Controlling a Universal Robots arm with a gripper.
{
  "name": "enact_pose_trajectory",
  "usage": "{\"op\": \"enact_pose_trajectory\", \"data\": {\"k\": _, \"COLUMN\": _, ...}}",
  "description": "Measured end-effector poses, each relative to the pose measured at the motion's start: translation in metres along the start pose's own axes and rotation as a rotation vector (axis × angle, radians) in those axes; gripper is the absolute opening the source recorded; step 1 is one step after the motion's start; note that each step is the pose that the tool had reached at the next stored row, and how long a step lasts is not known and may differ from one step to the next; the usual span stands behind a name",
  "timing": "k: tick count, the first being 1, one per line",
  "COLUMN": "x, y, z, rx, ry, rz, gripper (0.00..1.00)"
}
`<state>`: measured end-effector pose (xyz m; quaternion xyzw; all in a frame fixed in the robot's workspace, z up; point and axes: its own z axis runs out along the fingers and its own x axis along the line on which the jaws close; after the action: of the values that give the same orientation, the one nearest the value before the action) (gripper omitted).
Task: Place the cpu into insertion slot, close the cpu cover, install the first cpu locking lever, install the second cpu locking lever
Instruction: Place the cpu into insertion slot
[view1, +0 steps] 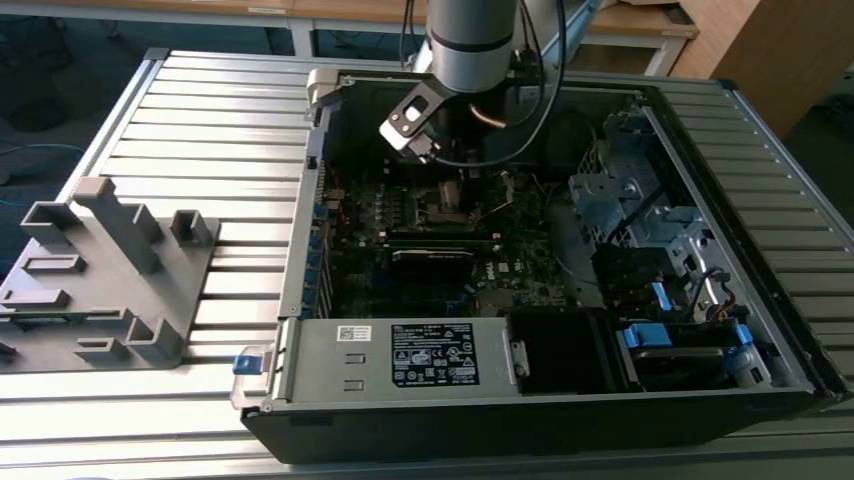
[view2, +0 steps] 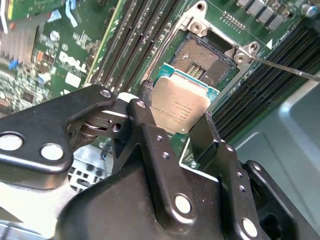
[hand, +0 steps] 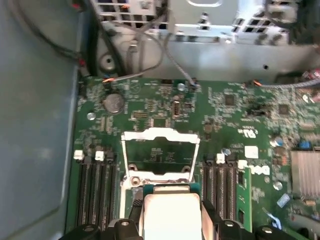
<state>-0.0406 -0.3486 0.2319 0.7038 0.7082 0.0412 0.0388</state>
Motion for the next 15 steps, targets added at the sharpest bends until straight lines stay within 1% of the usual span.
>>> {"op": "enact_pose_trajectory", "data": {"k": 2, "x": 0.0, "y": -0.0001, "z": 0.0006, "rx": 0.0, "ry": -0.0037, "rz": 0.032, "gripper": 0.54}}
{"op": "enact_pose_trajectory", "data": {"k": 4, "x": 0.0002, "y": -0.0002, "z": 0.0007, "rx": 0.0, "ry": -0.0039, "rz": 0.035, "gripper": 0.54}}
{"op": "enact_pose_trajectory", "data": {"k": 9, "x": 0.001, "y": -0.0019, "z": 0.0016, "rx": 0.0, "ry": 0.0019, "rz": 0.035, "gripper": 0.54}}
{"op": "enact_pose_trajectory", "data": {"k": 15, "x": 0.0027, "y": -0.0027, "z": 0.0047, "rx": 0.0001, "ry": 0.0059, "rz": 0.03, "gripper": 0.54}}
